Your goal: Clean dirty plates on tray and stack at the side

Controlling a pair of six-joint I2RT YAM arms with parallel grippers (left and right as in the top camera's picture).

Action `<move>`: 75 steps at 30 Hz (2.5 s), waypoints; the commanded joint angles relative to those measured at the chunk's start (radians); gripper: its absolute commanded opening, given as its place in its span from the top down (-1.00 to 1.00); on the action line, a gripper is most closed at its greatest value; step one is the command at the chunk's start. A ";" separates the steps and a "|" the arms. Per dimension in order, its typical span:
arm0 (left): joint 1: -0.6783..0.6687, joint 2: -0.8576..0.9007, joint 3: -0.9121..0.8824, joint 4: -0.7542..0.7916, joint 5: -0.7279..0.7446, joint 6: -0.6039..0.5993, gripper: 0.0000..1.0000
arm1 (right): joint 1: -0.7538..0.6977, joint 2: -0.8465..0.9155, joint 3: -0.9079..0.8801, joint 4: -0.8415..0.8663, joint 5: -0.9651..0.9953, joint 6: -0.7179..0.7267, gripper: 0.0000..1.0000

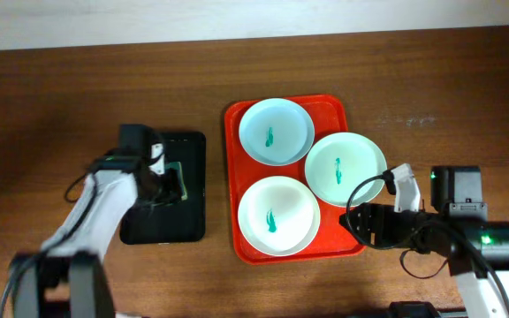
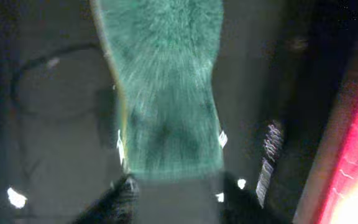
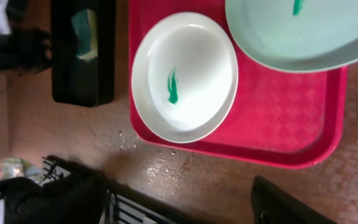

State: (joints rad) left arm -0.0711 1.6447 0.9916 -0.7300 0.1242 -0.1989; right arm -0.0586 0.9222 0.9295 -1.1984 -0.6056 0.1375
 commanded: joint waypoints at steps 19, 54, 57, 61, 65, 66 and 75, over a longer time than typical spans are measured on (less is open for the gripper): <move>-0.020 0.082 0.195 -0.195 -0.197 -0.005 -0.14 | 0.351 0.014 0.003 -0.096 0.401 0.341 0.06; -0.032 0.192 0.229 -0.195 -0.108 0.066 0.32 | 0.280 0.245 -0.157 0.120 0.434 0.494 -0.44; -0.032 0.213 0.175 -0.179 -0.076 0.061 0.28 | 0.280 0.245 -0.157 0.118 0.434 0.494 -0.46; -0.032 0.234 0.088 -0.125 -0.086 0.029 0.49 | 0.280 0.245 -0.157 0.117 0.434 0.494 -0.49; -0.032 0.233 0.086 -0.088 -0.113 0.029 1.00 | 0.280 0.245 -0.157 0.113 0.434 0.494 -0.50; -0.032 0.230 0.107 -0.112 -0.113 0.029 1.00 | 0.280 0.245 -0.157 0.112 0.434 0.494 -0.50; -0.032 0.172 0.325 -0.325 -0.114 0.030 -0.07 | 0.280 0.245 -0.157 0.105 0.434 0.495 -0.51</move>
State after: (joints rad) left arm -0.1036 1.8542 1.2686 -1.0554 0.0204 -0.1658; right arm 0.2249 1.1645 0.7780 -1.0870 -0.1833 0.6411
